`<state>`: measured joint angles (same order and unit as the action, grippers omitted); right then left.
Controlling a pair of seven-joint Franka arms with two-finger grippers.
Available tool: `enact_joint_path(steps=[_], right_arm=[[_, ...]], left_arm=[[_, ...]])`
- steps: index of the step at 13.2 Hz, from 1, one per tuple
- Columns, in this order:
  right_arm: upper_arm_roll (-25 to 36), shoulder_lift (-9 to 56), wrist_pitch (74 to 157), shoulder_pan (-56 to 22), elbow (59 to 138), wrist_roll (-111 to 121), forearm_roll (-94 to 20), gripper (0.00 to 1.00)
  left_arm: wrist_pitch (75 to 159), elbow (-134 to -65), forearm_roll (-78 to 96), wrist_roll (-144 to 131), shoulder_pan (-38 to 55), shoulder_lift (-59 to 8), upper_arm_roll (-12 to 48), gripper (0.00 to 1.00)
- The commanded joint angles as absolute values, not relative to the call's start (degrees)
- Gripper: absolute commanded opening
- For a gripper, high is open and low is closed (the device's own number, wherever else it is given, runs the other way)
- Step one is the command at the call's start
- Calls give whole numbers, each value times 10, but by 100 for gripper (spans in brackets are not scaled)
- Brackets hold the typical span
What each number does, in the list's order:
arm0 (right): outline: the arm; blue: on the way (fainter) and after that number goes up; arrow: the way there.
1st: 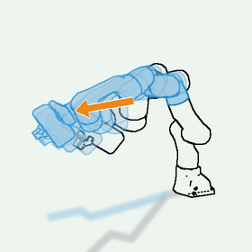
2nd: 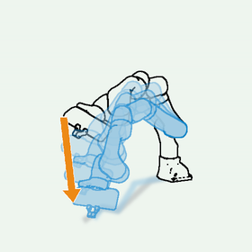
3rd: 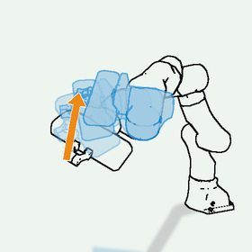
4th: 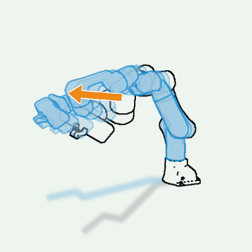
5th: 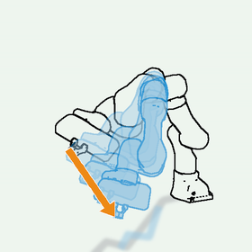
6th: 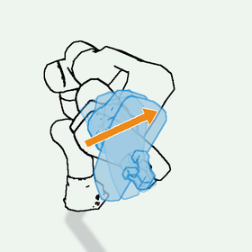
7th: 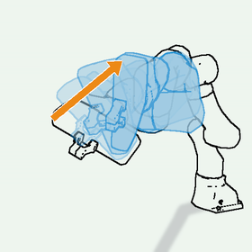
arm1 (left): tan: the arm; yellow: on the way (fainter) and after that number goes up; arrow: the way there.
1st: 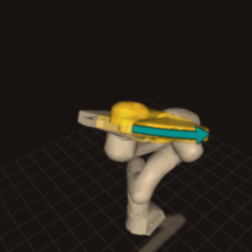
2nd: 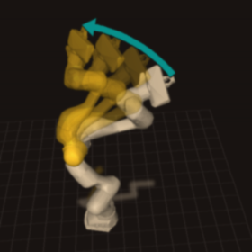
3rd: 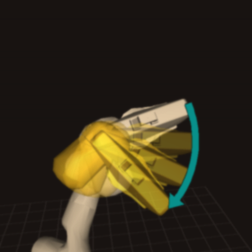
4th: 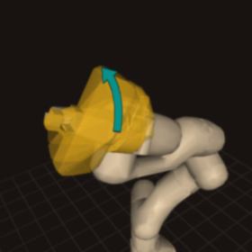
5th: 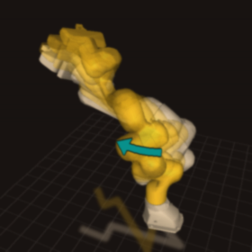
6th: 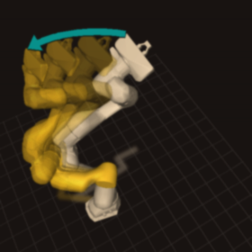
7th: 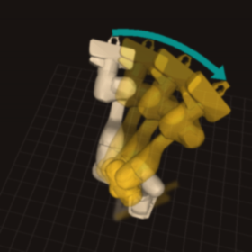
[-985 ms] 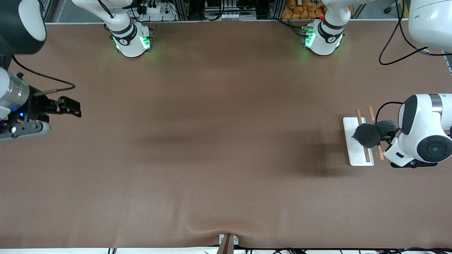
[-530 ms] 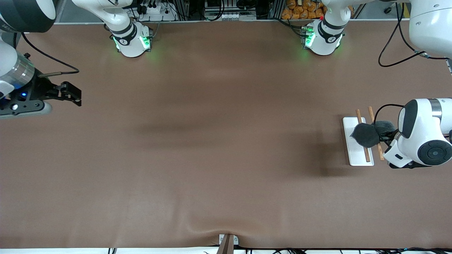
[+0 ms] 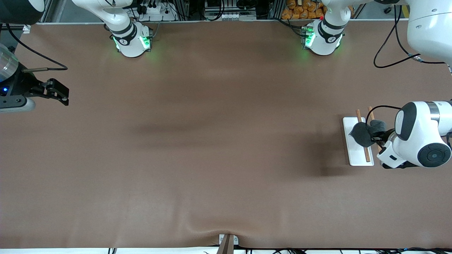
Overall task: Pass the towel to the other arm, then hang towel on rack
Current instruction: 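Lower the towel over the wooden dowels with the left gripper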
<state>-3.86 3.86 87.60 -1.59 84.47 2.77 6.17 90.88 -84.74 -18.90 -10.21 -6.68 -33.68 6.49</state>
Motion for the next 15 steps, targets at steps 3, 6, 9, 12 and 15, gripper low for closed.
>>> enact_joint_path(steps=[3, 6, 9, 12, 15], right_arm=[[-49, 49, 856, -8, 797, 21, 80, 100], [-47, 51, 859, 2, 780, 22, 75, 100], [-49, 51, 860, 4, 780, 21, 68, 100], [-49, 46, 855, 31, 780, 24, 20, 100], [-50, 42, 820, 31, 790, 26, 9, 100]], left_arm=[[921, -845, -169, -65, -97, -357, 69, 0], [932, -845, -166, -25, -108, -359, 69, 0], [932, -845, -166, -25, -105, -359, 69, 10], [932, -844, -167, -35, -93, -358, 69, 100], [922, -842, -166, -34, -91, -343, 70, 100]])
